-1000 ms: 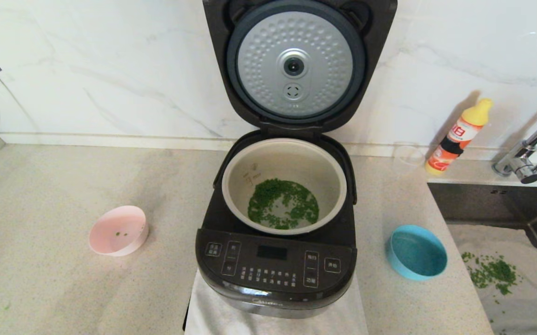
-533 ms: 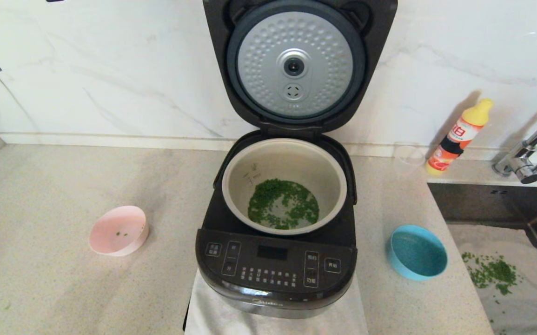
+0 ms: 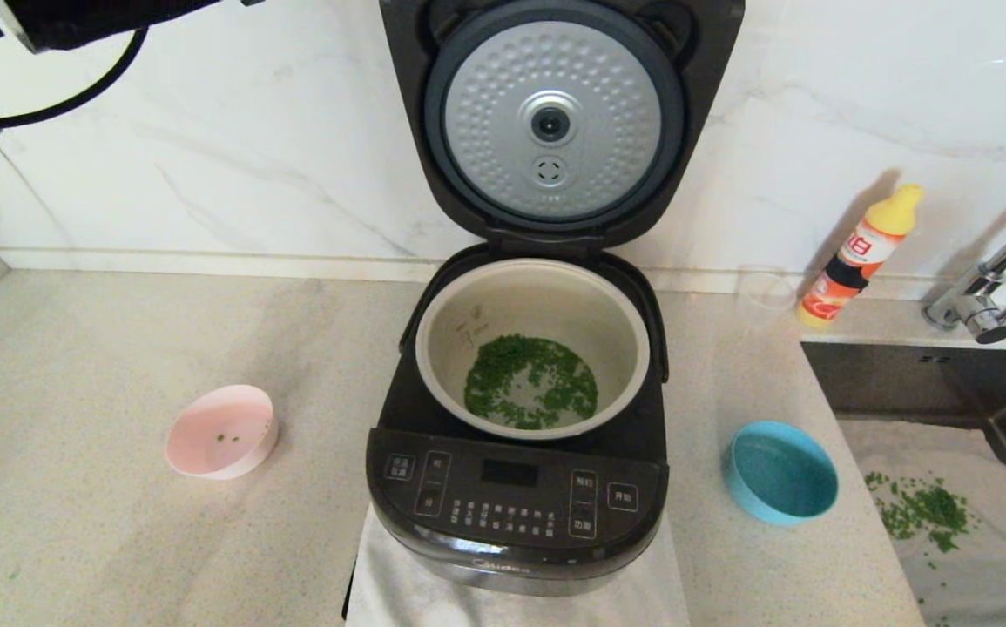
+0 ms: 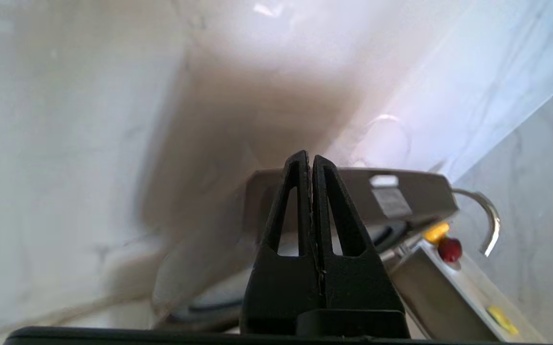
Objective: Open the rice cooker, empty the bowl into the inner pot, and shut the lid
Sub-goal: Close the rice cooker
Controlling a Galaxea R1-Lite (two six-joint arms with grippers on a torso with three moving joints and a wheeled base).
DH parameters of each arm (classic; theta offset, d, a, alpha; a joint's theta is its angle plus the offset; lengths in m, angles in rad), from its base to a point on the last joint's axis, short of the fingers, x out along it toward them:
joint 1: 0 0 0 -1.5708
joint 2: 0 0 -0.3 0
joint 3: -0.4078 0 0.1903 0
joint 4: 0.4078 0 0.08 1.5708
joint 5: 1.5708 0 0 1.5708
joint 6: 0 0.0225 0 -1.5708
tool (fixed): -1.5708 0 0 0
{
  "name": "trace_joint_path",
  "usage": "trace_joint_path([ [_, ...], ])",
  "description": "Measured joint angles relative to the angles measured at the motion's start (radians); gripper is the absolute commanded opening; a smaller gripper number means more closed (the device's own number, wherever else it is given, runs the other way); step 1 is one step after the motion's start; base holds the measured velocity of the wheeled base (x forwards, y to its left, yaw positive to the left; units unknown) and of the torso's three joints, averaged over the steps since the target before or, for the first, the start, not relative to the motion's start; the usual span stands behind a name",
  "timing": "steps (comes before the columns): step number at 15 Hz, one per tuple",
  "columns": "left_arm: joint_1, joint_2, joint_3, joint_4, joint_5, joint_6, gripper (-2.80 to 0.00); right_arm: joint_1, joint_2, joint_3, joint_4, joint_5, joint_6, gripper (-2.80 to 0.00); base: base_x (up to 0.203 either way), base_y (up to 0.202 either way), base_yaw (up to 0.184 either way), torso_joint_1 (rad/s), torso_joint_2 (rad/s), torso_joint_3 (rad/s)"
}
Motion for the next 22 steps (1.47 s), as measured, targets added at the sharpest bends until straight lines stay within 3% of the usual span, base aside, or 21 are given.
trace_joint_path([
  [5,-0.01,0.059,-0.005,-0.061,-0.001,0.001,-2.8,0.0,0.0,0.0,0.0,0.0,0.0,-2.8,0.0,0.0,0.0,0.0,0.0,0.0],
  [16,-0.011,0.088,-0.006,-0.038,-0.018,-0.002,-2.8,0.0,0.0,0.0,0.0,0.0,0.001,-2.8,0.0,0.0,0.0,0.0,0.0,0.0],
  [22,-0.008,0.032,-0.002,0.148,-0.147,0.0,-2.8,0.0,0.0,0.0,0.0,0.0,0.0,-2.8,0.0,0.0,0.0,0.0,0.0,0.0],
])
